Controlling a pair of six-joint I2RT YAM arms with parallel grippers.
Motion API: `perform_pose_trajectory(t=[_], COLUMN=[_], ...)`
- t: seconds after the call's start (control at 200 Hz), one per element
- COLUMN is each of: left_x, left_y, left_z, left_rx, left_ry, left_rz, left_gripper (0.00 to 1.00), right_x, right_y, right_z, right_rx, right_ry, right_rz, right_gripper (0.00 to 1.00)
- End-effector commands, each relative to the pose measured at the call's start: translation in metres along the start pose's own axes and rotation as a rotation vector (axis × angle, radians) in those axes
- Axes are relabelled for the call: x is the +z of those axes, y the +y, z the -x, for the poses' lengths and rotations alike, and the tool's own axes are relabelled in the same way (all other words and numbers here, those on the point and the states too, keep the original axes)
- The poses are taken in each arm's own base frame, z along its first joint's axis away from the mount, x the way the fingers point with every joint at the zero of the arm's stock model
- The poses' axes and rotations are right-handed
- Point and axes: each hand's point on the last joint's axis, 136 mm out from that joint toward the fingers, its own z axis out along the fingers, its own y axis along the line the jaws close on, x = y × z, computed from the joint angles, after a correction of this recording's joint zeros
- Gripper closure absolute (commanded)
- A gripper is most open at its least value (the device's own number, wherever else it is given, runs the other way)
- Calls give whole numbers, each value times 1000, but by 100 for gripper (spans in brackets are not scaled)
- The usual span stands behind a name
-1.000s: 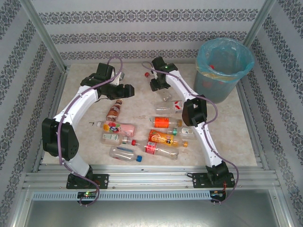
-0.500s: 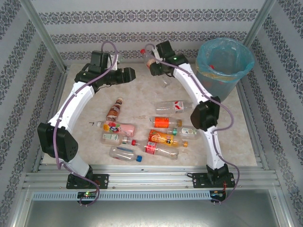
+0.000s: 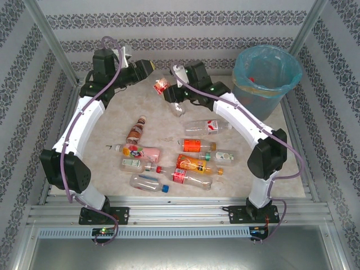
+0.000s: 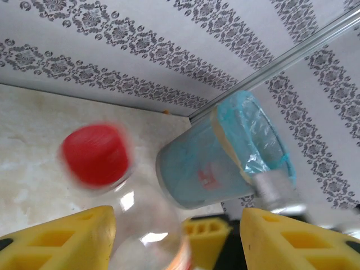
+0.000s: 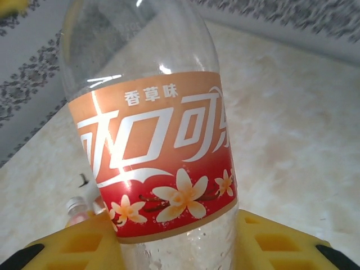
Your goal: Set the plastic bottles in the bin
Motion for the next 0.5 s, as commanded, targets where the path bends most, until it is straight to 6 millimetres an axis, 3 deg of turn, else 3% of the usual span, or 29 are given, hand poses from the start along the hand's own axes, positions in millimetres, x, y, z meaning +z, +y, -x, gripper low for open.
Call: perform_pose_trajectory(t=[0.0, 0.265, 0.5], left_x=[-4, -4, -24], left_y=[-9, 2, -2], left_z=[13, 4, 7], left_rx=[4, -20, 13], left_ry=[-43, -27, -81], left_rz=[-43, -9, 34], left_gripper=[40, 43, 40], right_x=[-14, -25, -33], right_y=[28, 41, 44], right_z=[15, 9, 9], right_rx=[31, 24, 14], right_ry=[-81, -98, -111], right_rz=[125, 129, 111], right_gripper=[68, 68, 68])
